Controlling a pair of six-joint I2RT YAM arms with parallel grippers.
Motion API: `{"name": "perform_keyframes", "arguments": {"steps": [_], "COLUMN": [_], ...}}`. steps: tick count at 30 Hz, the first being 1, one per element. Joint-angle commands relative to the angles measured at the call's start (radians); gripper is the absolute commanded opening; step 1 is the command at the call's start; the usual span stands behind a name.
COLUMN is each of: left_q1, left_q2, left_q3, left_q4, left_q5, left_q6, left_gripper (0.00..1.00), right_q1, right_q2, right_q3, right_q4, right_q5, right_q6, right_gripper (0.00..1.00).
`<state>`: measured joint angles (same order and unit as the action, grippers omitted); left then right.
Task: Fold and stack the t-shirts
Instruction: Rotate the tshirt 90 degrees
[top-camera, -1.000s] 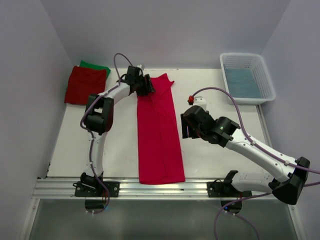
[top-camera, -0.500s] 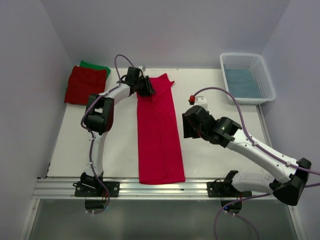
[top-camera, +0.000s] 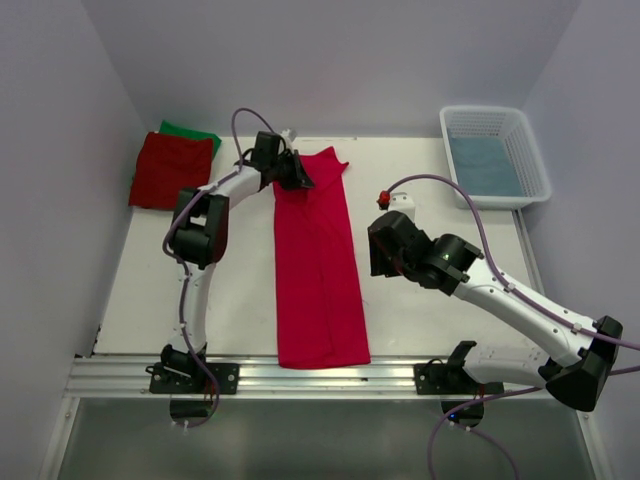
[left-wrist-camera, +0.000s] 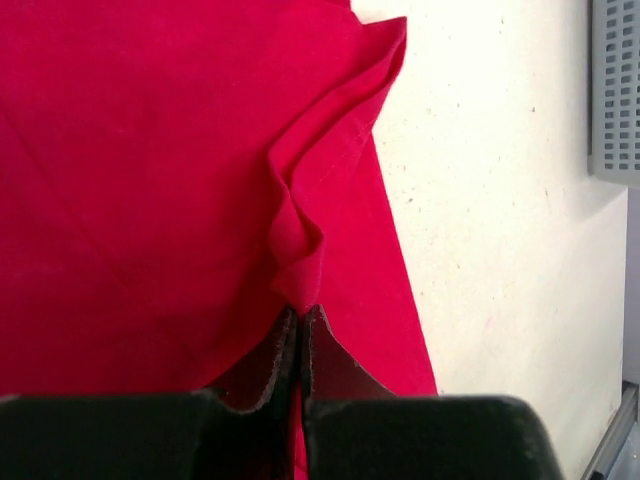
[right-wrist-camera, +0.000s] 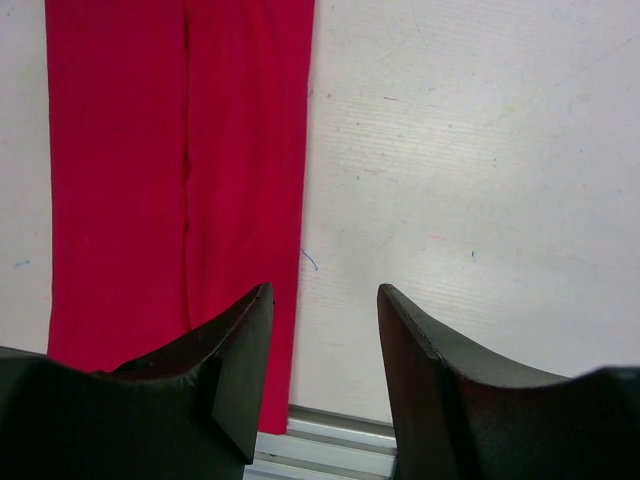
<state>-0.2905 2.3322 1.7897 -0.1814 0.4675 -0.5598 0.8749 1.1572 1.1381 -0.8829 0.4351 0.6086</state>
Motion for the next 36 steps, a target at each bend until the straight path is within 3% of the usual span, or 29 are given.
{"name": "perform_keyframes", "arguments": {"steps": [1, 6, 23, 26, 29, 30, 32, 34, 36], "left_q1": [-0.013, -0.016, -0.032, -0.036, -0.041, -0.042, -0.050, -0.056, -0.058], "left_q2": [0.032, 0.059, 0.055, 0.050, 0.042, 0.036, 0.012, -0.011, -0.056], "left_q3": [0.085, 0.096, 0.059, 0.051, 0.043, 0.034, 0.020, -0.003, -0.025], "left_q4": [-0.032, -0.043, -0.029, -0.006, 0.019, 0.023, 0.034, 0.042, 0.048], "left_q5": [0.069, 0.140, 0.255, 0.282, 0.316, 0.322, 0.319, 0.319, 0.303], "left_q6": [0.043, 0.055, 0.087, 0.084, 0.081, 0.084, 0.095, 0.100, 0.101], "left_gripper": [0.00, 0.06, 0.11, 0.18, 0.37, 0.49, 0.61, 0.79, 0.82], "right_q1": [-0.005, -0.005, -0.005, -0.005, -0.007, -0.005, -0.005, -0.005, -0.005], "right_q2": [-0.021, -0.017, -0.013, -0.014, -0.016, -0.014, -0.013, -0.010, -0.007], "right_q3": [-0.005, -0.005, -0.009, -0.012, -0.014, -0.014, -0.015, -0.014, -0.014], "right_q4": [0.021, 0.024, 0.027, 0.028, 0.028, 0.028, 0.028, 0.028, 0.027], "right_q5": [0.019, 0.016, 0.013, 0.011, 0.013, 0.013, 0.013, 0.014, 0.017], "right_q6": [-0.001, -0.001, -0.001, 0.000, 0.000, 0.000, 0.000, -0.001, 0.000], "right_gripper": [0.50, 0.50, 0.51, 0.51, 0.52, 0.53, 0.56, 0.59, 0.60]}}
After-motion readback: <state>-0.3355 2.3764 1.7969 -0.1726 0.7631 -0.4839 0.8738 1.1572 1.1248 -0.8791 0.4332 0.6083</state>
